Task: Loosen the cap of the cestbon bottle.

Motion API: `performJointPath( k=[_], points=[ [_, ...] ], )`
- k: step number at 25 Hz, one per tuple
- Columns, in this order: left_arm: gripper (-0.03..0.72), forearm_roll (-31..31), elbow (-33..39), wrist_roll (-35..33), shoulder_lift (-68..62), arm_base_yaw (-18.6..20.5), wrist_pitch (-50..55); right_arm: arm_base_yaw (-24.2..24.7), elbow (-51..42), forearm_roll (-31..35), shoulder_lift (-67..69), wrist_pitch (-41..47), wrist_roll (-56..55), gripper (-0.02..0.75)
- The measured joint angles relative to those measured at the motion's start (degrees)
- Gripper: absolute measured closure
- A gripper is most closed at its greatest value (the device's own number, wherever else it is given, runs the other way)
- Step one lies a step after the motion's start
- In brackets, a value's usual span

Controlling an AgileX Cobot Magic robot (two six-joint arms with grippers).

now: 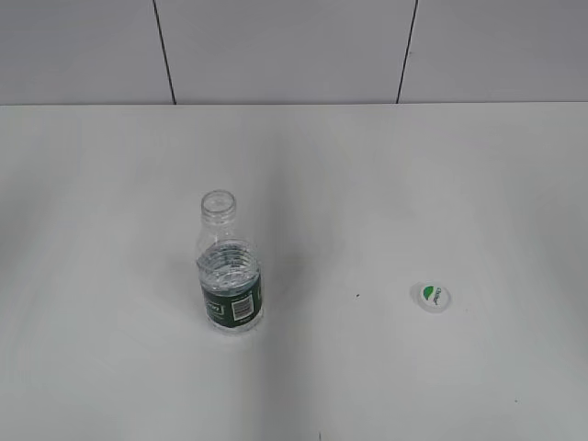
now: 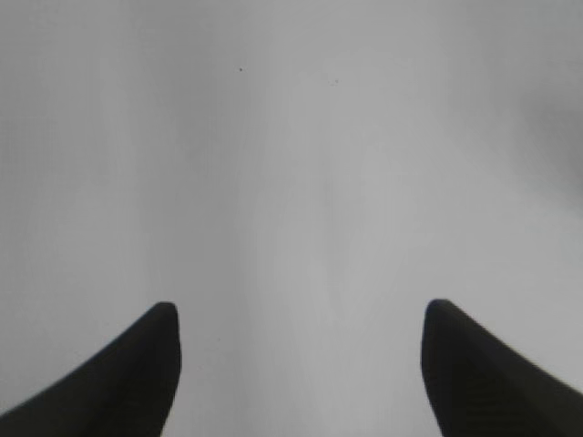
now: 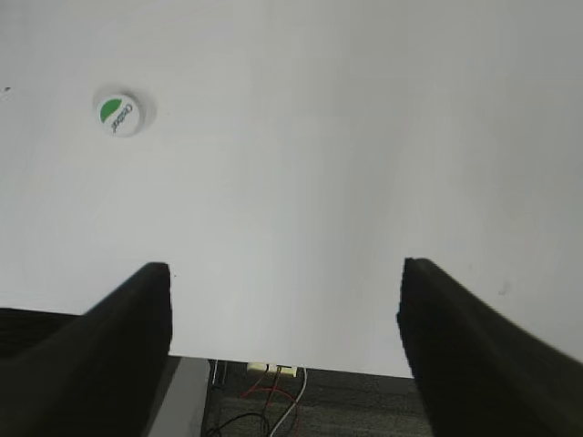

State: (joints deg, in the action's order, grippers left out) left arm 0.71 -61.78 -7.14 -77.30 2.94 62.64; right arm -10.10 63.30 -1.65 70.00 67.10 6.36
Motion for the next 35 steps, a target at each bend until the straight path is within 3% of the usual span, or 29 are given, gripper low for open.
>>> performJointPath(
  k=[14, 23, 35],
  points=[
    [0.193, 0.2, 18.2, -1.2, 24.5, 0.0, -0.4, 0.0, -24.2, 1.7, -16.4, -7.3, 0.2, 0.148],
    [0.193, 2.7, 27.1, -1.3, 38.9, 0.0, 0.2, 0.0, -30.5, 1.7, -30.5, -7.4, -1.9, 0.148],
    [0.193, 4.2, 30.5, -1.3, 46.7, 0.0, 0.4, 0.0, -32.9, 1.7, -38.1, -5.5, -2.9, 0.148]
  ],
)
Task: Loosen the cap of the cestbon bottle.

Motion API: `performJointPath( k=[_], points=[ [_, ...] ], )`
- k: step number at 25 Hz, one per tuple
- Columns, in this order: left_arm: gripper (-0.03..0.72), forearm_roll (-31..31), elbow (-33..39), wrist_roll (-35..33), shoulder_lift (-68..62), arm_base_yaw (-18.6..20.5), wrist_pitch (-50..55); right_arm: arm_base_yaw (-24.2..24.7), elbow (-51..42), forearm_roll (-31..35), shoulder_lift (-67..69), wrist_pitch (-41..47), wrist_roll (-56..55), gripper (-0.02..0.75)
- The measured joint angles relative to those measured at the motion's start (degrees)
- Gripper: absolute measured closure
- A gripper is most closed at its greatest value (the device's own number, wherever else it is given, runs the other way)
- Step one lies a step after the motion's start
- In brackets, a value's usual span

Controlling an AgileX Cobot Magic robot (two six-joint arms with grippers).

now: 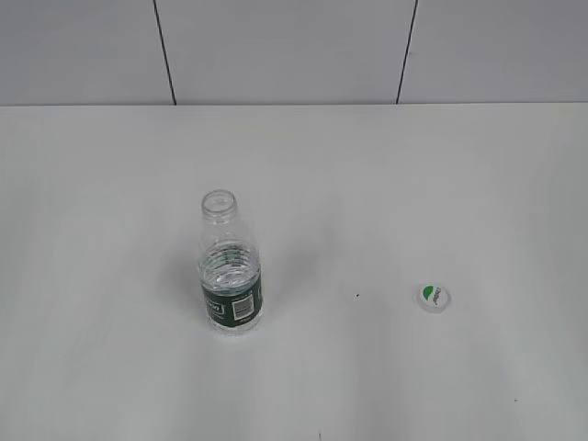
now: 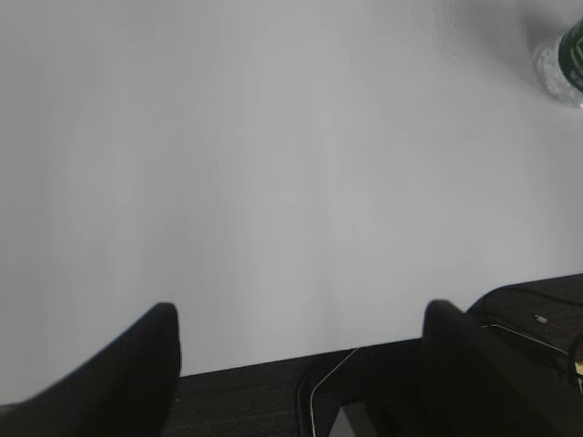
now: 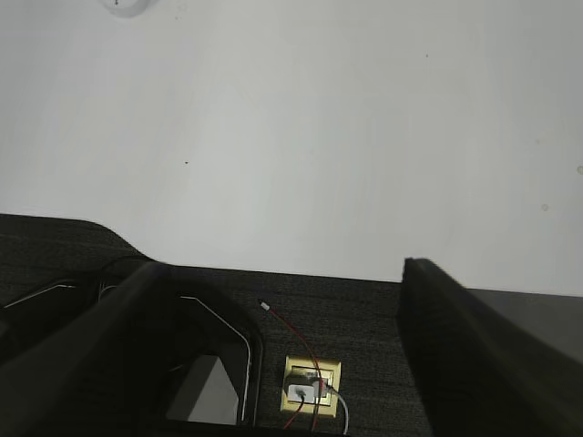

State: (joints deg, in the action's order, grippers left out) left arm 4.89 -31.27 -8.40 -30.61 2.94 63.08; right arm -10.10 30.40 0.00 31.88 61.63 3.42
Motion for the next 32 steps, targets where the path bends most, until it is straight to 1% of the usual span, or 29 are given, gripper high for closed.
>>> performJointPath(
  k=[7, 19, 32],
  points=[
    [0.203, 1.1, 0.8, -0.1, 2.7, 0.0, -1.2, 0.0, -0.4, -0.6, -3.9, 0.5, 0.0, 0.148],
    [0.211, 1.1, 1.0, -0.2, 13.1, 0.0, -1.6, 0.0, -0.4, -0.8, -13.4, 0.7, 0.0, 0.148],
    [0.216, 1.1, 1.1, -0.3, 30.7, 0.0, -1.5, 0.0, -0.5, -1.0, -32.0, 1.0, 0.0, 0.148]
  ],
)
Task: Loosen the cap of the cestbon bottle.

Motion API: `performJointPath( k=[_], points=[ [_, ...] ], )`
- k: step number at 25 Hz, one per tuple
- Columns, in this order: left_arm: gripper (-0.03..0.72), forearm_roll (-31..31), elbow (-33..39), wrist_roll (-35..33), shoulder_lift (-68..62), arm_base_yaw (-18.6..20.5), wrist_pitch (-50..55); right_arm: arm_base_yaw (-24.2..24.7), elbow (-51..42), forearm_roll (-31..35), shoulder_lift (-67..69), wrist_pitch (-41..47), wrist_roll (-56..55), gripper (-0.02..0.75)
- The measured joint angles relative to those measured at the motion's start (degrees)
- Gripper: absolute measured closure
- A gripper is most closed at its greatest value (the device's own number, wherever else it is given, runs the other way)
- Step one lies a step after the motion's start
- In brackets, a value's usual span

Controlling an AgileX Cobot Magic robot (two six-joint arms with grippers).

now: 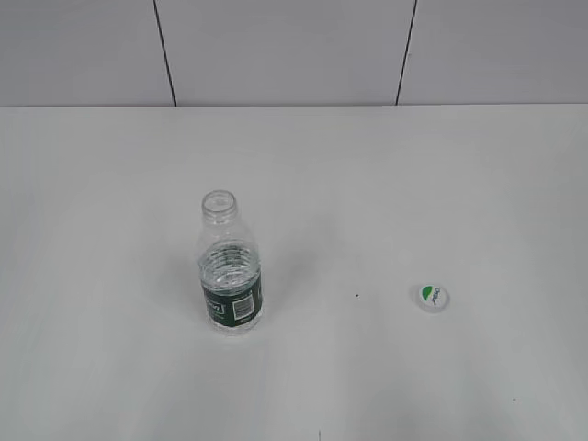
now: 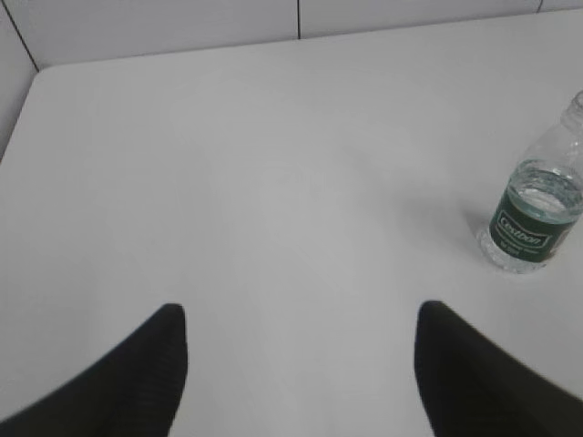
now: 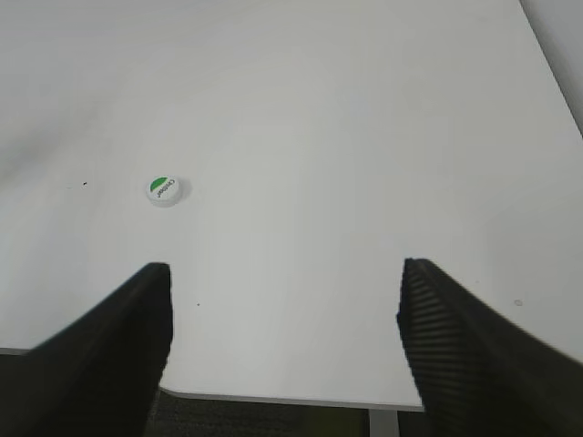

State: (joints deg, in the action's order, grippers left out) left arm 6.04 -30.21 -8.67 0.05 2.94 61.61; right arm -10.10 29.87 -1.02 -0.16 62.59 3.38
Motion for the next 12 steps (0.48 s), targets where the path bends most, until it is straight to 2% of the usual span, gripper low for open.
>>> performJointPath(
  k=[12],
  points=[
    [0.224, 0.0, 0.3, 0.0, 0.4, 0.0, -0.1, -0.1, -0.3, 0.0, -0.2, -0.1, 0.3, 0.148]
  ],
)
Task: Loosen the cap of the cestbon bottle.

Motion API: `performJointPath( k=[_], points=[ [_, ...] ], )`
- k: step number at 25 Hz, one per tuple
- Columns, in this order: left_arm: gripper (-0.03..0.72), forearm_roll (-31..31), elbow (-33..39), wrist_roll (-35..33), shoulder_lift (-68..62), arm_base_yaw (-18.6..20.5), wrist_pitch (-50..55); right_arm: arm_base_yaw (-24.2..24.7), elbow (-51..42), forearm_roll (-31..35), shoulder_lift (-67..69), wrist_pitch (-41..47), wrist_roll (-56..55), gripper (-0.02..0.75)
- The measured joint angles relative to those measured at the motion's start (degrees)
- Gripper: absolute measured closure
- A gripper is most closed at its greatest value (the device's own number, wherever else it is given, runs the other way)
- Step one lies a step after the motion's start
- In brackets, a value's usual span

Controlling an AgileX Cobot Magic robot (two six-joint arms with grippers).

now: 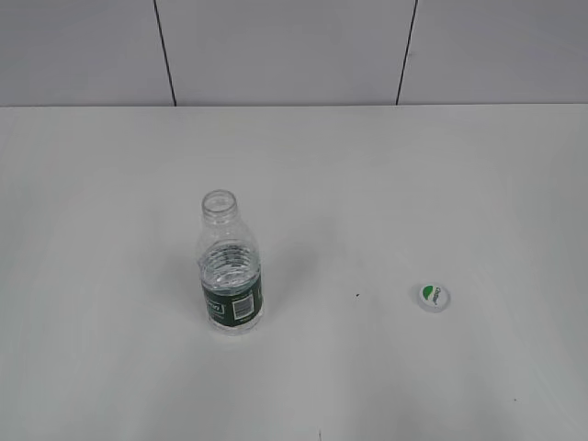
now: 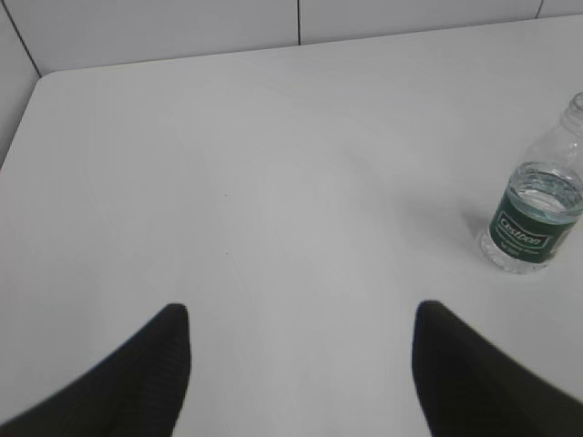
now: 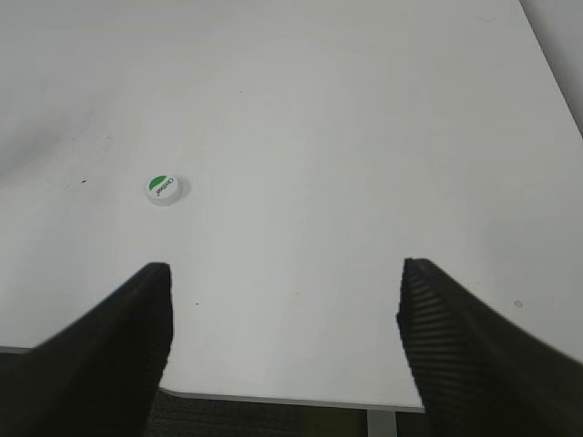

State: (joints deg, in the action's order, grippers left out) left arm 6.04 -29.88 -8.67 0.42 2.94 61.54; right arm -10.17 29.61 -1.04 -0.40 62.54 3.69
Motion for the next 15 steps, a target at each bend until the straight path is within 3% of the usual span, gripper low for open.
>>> performJointPath(
  k=[7, 12, 15],
  points=[
    [0.224, 0.0, 0.0, 0.0, 0.0, 0.0, 0.0, 0.7, 0.0, 0.0, 0.0, 0.0, 0.0, 0.148],
    [0.224, 0.0, 0.0, 0.0, 0.0, 0.0, 0.0, 6.7, 0.0, 0.0, 0.0, 0.0, 0.1, 0.148],
    [0.224, 0.0, 0.0, 0.0, 0.0, 0.0, 0.0, 7.7, 0.0, 0.0, 0.0, 0.0, 0.1, 0.148]
  ],
)
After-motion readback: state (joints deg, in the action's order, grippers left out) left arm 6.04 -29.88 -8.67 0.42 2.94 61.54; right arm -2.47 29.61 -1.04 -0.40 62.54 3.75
